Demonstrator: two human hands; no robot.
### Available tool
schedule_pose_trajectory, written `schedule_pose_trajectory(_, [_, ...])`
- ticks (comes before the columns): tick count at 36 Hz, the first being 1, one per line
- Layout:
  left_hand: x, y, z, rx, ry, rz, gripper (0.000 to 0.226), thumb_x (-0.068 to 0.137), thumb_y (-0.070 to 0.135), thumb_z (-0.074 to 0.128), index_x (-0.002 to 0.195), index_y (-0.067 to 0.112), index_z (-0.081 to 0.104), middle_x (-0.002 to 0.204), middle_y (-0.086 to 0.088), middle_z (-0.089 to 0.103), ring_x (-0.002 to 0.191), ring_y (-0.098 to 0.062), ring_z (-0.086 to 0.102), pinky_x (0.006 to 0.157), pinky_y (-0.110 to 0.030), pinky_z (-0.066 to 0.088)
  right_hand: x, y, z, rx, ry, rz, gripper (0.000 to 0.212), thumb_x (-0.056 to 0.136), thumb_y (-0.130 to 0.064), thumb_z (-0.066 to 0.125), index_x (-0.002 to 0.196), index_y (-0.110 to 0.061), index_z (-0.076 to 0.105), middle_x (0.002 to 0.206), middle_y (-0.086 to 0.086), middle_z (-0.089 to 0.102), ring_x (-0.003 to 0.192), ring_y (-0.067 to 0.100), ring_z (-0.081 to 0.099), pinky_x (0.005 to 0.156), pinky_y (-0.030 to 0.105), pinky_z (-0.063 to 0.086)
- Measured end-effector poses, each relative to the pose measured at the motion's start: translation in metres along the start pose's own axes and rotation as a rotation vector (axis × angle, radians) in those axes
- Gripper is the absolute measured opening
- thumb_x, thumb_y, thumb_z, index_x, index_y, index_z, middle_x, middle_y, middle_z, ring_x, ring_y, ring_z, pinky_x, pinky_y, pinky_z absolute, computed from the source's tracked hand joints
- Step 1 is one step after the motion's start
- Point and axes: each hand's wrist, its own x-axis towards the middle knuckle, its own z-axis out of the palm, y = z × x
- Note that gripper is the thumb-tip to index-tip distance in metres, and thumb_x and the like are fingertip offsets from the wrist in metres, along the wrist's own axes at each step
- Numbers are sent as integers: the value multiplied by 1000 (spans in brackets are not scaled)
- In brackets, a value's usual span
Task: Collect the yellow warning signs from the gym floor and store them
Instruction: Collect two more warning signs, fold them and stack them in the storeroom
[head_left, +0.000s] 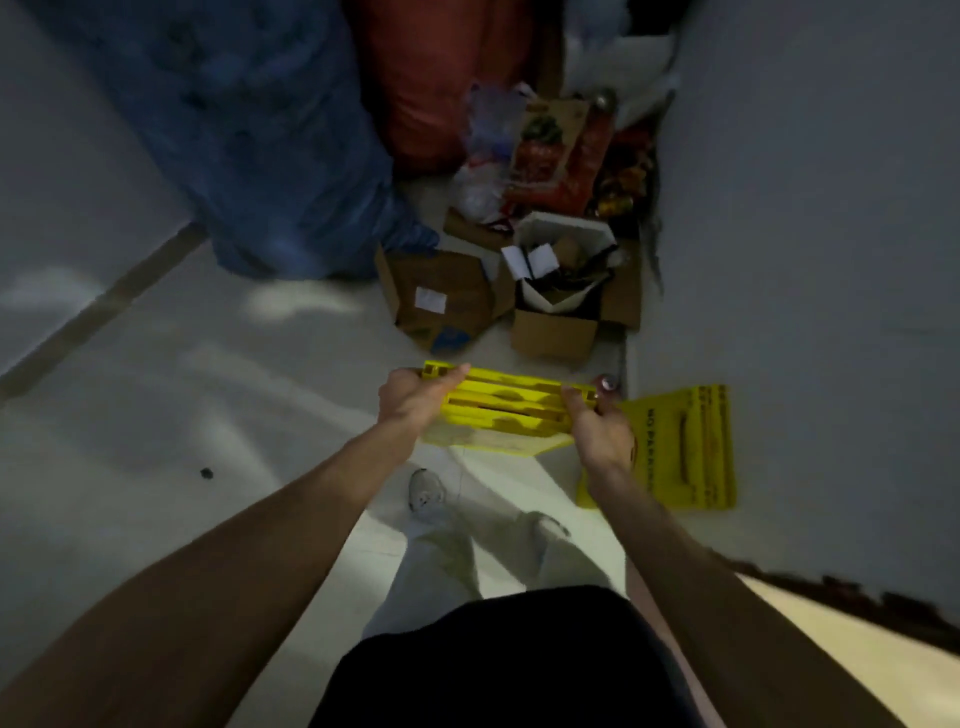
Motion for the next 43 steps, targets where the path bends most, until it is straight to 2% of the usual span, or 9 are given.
schedule_pose_trajectory(5, [33, 27, 3, 154, -153, 99, 55, 70, 56, 73, 96, 7, 70, 106, -11, 70, 101, -26, 64, 75, -28, 45, 3, 9, 24, 121, 154, 155, 53, 91, -46, 58, 116, 1, 64, 123, 25, 63, 115, 41, 57, 93, 39, 43])
schedule_pose_trajectory(8, [39, 45, 20, 270, -231, 165, 64, 72, 57, 71, 110, 6, 66, 113, -11, 66, 104, -28, 61, 75, -29, 42, 3, 13, 22, 216, 238, 224, 50, 90, -45, 59, 115, -2, 66, 120, 24, 65, 114, 41, 57, 95, 40, 44])
schedule_pose_trajectory(10, [44, 58, 35, 350, -283, 204, 67, 70, 60, 71, 108, 6, 67, 111, -12, 68, 103, -29, 63, 78, -34, 47, 4, 21, 19, 309, 308, 271, 51, 88, -46, 61, 117, -4, 67, 120, 23, 65, 113, 41, 58, 98, 44, 46])
schedule_pose_trajectory(16, [39, 85, 83, 536, -390, 260, 71, 81, 53, 64, 128, 1, 52, 131, -13, 56, 119, -33, 53, 90, -35, 44, 6, 46, 12, 510, 417, 373, 45, 85, -45, 64, 105, -5, 70, 102, 20, 69, 98, 39, 64, 90, 48, 51])
schedule_pose_trajectory(19, [36, 93, 102, 573, -430, 297, 65, 83, 47, 66, 129, 3, 52, 133, -13, 56, 121, -31, 53, 91, -35, 42, 12, 62, 14, 574, 433, 419, 49, 85, -49, 62, 104, -5, 69, 103, 20, 69, 94, 38, 65, 81, 41, 51])
schedule_pose_trajectory(24, [34, 105, 126, 674, -518, 355, 75, 78, 49, 70, 133, 3, 49, 138, -12, 52, 126, -30, 50, 102, -36, 42, 17, 81, 24, 638, 450, 510, 56, 82, -58, 58, 105, -8, 70, 104, 20, 71, 97, 38, 66, 88, 46, 53])
schedule_pose_trajectory(30, [50, 110, 161, 798, -665, 454, 47, 79, 41, 71, 110, 7, 66, 116, -13, 66, 109, -29, 61, 86, -32, 47, 19, 83, 46, 796, 586, 605, 41, 88, -47, 60, 99, -9, 71, 94, 15, 70, 90, 34, 66, 79, 38, 50])
schedule_pose_trajectory(38, [82, 108, 188, 910, -810, 532, 37, 81, 35, 71, 98, 3, 69, 103, -17, 69, 99, -29, 63, 83, -34, 47, 39, 77, 79, 932, 753, 692, 31, 89, -39, 61, 102, -13, 73, 93, 8, 70, 91, 26, 63, 79, 30, 45])
schedule_pose_trajectory(43, [98, 102, 210, 967, -874, 558, 35, 85, 39, 66, 99, 7, 67, 89, -5, 60, 86, -20, 55, 73, -26, 37, 58, 86, 83, 991, 814, 696, 27, 89, -38, 62, 101, -16, 74, 92, 7, 71, 89, 24, 62, 80, 33, 47])
